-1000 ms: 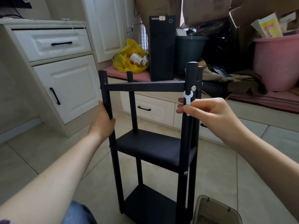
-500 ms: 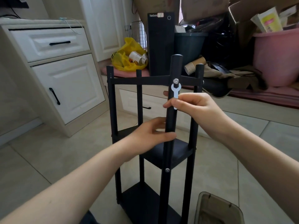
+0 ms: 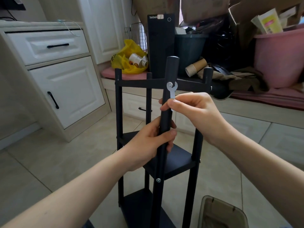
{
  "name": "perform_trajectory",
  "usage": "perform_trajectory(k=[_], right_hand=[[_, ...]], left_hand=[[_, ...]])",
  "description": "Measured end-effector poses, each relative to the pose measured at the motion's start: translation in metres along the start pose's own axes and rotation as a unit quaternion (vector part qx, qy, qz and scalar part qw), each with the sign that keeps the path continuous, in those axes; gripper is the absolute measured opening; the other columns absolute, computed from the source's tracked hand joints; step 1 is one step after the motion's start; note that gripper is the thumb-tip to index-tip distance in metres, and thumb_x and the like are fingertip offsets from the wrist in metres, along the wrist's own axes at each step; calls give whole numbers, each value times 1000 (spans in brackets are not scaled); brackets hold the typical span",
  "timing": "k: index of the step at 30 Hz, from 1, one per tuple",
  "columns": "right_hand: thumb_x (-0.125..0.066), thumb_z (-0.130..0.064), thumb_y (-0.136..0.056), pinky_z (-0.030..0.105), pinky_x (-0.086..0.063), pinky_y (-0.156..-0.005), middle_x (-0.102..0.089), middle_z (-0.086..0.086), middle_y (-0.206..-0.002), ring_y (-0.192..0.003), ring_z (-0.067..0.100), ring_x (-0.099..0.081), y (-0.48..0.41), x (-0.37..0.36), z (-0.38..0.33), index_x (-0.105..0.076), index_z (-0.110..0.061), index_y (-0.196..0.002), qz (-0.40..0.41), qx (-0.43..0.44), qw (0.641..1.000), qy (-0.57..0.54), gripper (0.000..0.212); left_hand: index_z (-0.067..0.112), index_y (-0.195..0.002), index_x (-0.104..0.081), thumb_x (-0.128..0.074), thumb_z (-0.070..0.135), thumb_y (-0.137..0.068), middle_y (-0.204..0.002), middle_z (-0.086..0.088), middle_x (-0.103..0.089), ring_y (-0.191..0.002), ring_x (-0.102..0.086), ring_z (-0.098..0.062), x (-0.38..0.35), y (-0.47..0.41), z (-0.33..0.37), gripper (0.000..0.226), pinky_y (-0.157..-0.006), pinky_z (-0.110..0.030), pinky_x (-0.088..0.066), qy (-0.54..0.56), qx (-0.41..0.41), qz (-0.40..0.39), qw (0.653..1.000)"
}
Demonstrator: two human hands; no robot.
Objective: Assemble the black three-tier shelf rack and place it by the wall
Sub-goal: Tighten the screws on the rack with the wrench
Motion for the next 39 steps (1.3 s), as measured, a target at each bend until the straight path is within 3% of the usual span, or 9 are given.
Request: perform_trajectory(k=[6, 10, 14, 18, 25, 28, 30, 36, 39], right_hand=[[-62, -9, -96, 25, -56, -75, -77, 2, -89, -88, 16, -72, 0, -1, -9, -77, -14, -81, 24, 16, 1000, -5, 22], [-61, -10, -96, 35, -55, -73, -76, 7, -91, -88, 20, -71, -1, 0, -8, -77, -7, -85, 28, 10, 1000, 0, 20], [-61, -12, -97, 19, -51, -74, -73, 2, -80, -81, 5, -67, -3, 0, -4, -77, -7, -86, 28, -4, 999, 24, 20], [-58, -16, -98, 35, -56, -87, -74, 5, -92, -93, 12, -68, -3, 8, 6, -76, -10, -84, 57, -23, 997, 35, 23], [-54, -19, -99, 46, -45, -63, -57, 28, -75, -65, 32, -49, -3, 10, 18, -70, -11, -73, 79, -52, 991, 95, 31], [-56, -18, -97, 31, -39, -61, -57, -4, -55, -54, 3, -48, -6, 5, 25, -70, -15, -68, 74, -84, 988, 105, 32], [-58, -20, -97, 24, -39, -63, -54, -18, -50, -52, -3, -49, -10, 2, 29, -72, -17, -69, 66, -105, 986, 110, 31], [-58, -24, -98, 30, -44, -75, -51, -24, -50, -65, -1, -48, -24, -11, 39, -72, -19, -74, 60, -154, 983, 78, 29], [-57, -23, -98, 33, -49, -71, -49, -20, -50, -60, 4, -48, -32, -17, 41, -70, -17, -72, 61, -169, 982, 60, 30]], left_hand=[[15, -108, -60, -61, 16, -94, -73, 0, -53, -65, -53, -16, -6, 3, 8, 14, -68, -32, -48, 60, -2, -34, 998], [16, -106, -60, -62, 21, -95, -72, 0, -53, -64, -52, -17, -5, 2, 9, 12, -67, -31, -49, 56, -5, -37, 998], [23, -96, -62, -68, 38, -86, -69, 1, -54, -60, -52, -16, 3, -3, 10, 19, -63, -33, -48, 18, -22, 14, 1000], [32, -94, -62, -63, 32, -93, -69, 2, -55, -58, -52, -17, 13, -5, 13, 1, -62, -33, -49, -19, -42, 54, 997], [17, -116, -54, -57, 29, -101, -72, 2, -58, -58, -54, -17, 25, -2, 19, 19, -60, -30, -50, -56, -51, 116, 990], [16, -117, -54, -53, 25, -103, -69, 3, -56, -57, -53, -16, 29, -2, 21, 17, -58, -29, -50, -55, -45, 130, 989], [18, -116, -55, -52, 25, -104, -70, 2, -56, -58, -53, -16, 32, -1, 21, 15, -58, -31, -50, -48, -33, 128, 990], [21, -116, -54, -54, 34, -99, -71, 1, -55, -58, -52, -16, 37, 2, 21, 22, -59, -31, -51, -32, -12, 120, 992], [21, -115, -54, -57, 40, -91, -71, 1, -55, -58, -51, -16, 37, 4, 21, 30, -59, -32, -50, -16, -6, 105, 994]])
Point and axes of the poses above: each hand's wrist, its own y-axis away from the middle knuckle, its own x-axis out of the back of the hand, z = x × y, the point moved 7 cm from there along -y, towards the middle knuckle
